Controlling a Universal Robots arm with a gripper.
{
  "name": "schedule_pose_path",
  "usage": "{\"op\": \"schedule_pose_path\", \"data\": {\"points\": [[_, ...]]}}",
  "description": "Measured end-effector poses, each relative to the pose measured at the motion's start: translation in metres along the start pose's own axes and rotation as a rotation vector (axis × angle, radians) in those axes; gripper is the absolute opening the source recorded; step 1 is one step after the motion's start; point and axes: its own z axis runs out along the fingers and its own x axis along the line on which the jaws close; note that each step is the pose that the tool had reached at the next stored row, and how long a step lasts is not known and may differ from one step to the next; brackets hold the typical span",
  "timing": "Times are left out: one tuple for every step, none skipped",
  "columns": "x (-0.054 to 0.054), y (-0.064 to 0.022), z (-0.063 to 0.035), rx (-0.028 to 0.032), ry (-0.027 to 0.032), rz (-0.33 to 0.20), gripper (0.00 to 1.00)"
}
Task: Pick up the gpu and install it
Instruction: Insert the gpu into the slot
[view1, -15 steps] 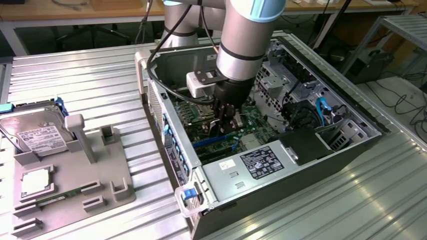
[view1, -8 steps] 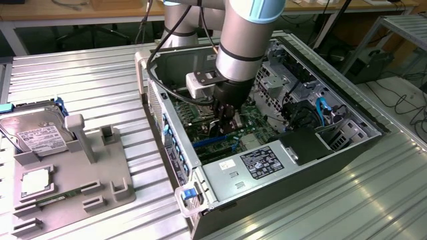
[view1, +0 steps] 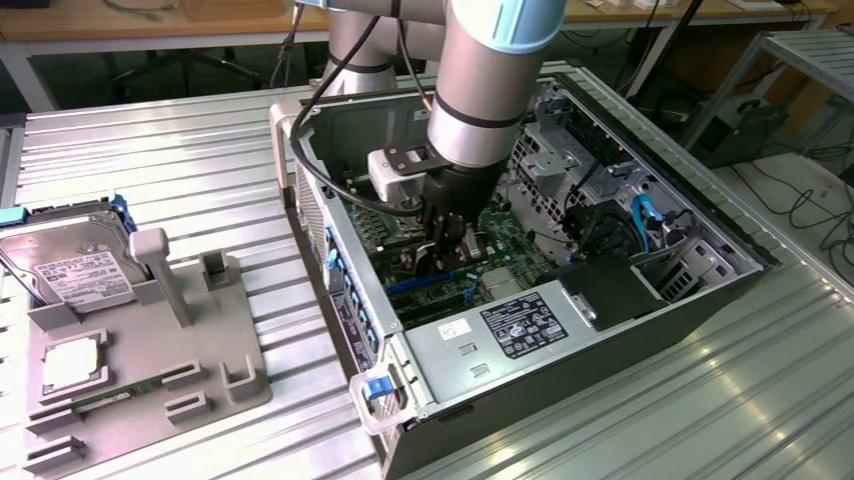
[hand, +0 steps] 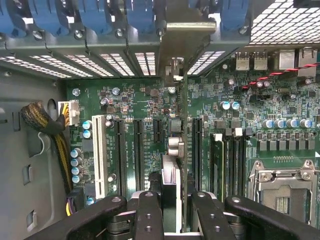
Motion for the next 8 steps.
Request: {"op": "schedule_pose_path", "data": {"points": [[0.0,0.0002,0.0003,-0.0001,-0.0001,0.0,0.28],[0.0,0.0006,0.0005,-0.0001,-0.0003,0.0,0.28],[0.0,0.0009,0.0008,-0.0001,-0.0003,0.0,0.28],[0.0,0.001,0.0011,-0.0001,-0.0005,0.0,0.28],[0.0,0.0011,0.0013,-0.0001,-0.0007,0.0,0.28],[0.0,0.0011,0.0018,-0.0001,-0.0009,0.0,0.28],[0.0,0.0012,0.0022,-0.0002,-0.001,0.0,0.28],[-0.0001,0.0012,0.0027,-0.0002,-0.0011,0.0,0.28]]}}
